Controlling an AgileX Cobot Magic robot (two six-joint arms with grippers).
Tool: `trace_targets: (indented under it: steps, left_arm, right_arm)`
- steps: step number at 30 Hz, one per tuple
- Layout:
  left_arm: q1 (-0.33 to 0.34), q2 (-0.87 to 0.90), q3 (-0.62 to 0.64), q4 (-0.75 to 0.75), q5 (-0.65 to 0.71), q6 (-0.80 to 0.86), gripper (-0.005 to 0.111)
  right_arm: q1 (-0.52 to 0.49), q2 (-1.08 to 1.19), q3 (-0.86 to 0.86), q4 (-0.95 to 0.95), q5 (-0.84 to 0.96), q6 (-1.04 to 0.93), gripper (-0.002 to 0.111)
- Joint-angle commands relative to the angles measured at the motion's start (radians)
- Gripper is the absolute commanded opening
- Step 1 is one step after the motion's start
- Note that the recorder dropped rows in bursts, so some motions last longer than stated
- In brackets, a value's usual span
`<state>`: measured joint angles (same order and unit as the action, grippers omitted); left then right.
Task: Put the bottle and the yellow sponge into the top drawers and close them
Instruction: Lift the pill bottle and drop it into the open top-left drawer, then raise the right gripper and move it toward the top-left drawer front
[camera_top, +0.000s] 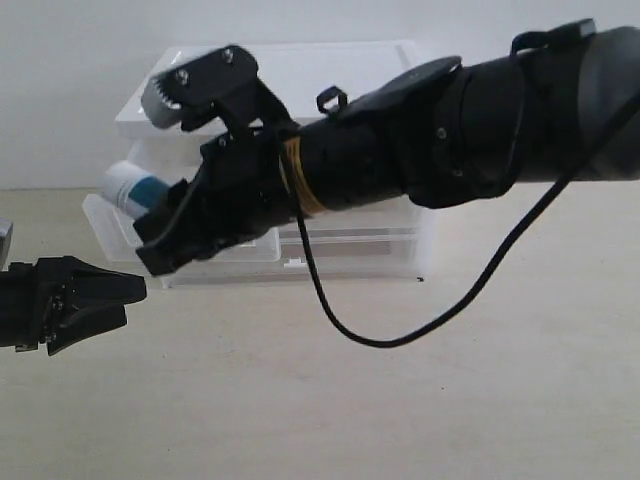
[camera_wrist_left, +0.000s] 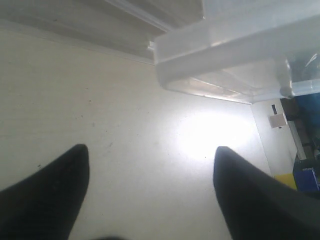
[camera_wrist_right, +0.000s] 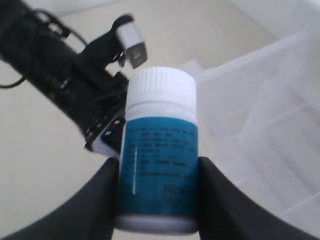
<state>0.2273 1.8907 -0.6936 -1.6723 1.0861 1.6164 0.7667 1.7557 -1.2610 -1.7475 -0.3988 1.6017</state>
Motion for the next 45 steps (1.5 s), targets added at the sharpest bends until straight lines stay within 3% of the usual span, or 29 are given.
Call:
trace_targets:
  steps: [1, 7, 9, 12, 15, 17, 22, 32, 37, 40, 45]
  left_arm:
    - [0.001, -0.011, 0.006, -0.007, 0.001, 0.011, 0.066]
    - [0.001, -0.011, 0.006, -0.007, 0.001, 0.011, 0.066]
    - [0.001, -0.011, 0.008, -0.012, 0.001, 0.011, 0.066]
    - [0.001, -0.011, 0.012, -0.016, 0.001, 0.014, 0.066]
    - [0.001, -0.011, 0.013, -0.014, 0.001, 0.014, 0.066]
    - [0.001, -0.011, 0.013, -0.014, 0.001, 0.014, 0.066]
    - [0.001, -0.011, 0.013, -0.016, 0.001, 0.014, 0.066]
    - [0.001, -0.011, 0.013, -0.016, 0.01, 0.014, 0.066]
    - [0.001, -0.011, 0.013, -0.016, 0.038, 0.014, 0.066]
    - [0.001, -0.011, 0.013, -0.014, 0.046, 0.014, 0.066]
    - [0.001, -0.011, 0.016, -0.01, 0.047, 0.014, 0.066]
  right_arm:
    - [-0.002, -0.029, -0.075, 0.003, 0.161, 0.051, 0.0]
    - [-0.002, 0.012, -0.145, 0.019, 0.417, 0.071, 0.0]
    - [-0.002, 0.04, -0.158, 0.051, 0.412, 0.071, 0.008]
    - [-0.002, 0.074, -0.177, 0.06, 0.405, 0.081, 0.026]
    - [-0.002, 0.097, -0.19, 0.06, 0.412, 0.095, 0.053]
    - [-0.002, 0.104, -0.198, 0.062, 0.416, 0.102, 0.061]
    - [-0.002, 0.104, -0.198, 0.062, 0.425, 0.104, 0.055]
    - [-0.002, 0.078, -0.193, 0.086, 0.421, 0.104, 0.055]
    - [-0.002, -0.007, -0.127, 0.093, 0.571, 0.083, 0.055]
    - [-0.002, -0.065, -0.039, 0.187, 0.703, -0.023, 0.055]
    - [-0.002, -0.109, 0.043, 0.449, 0.912, -0.359, 0.055]
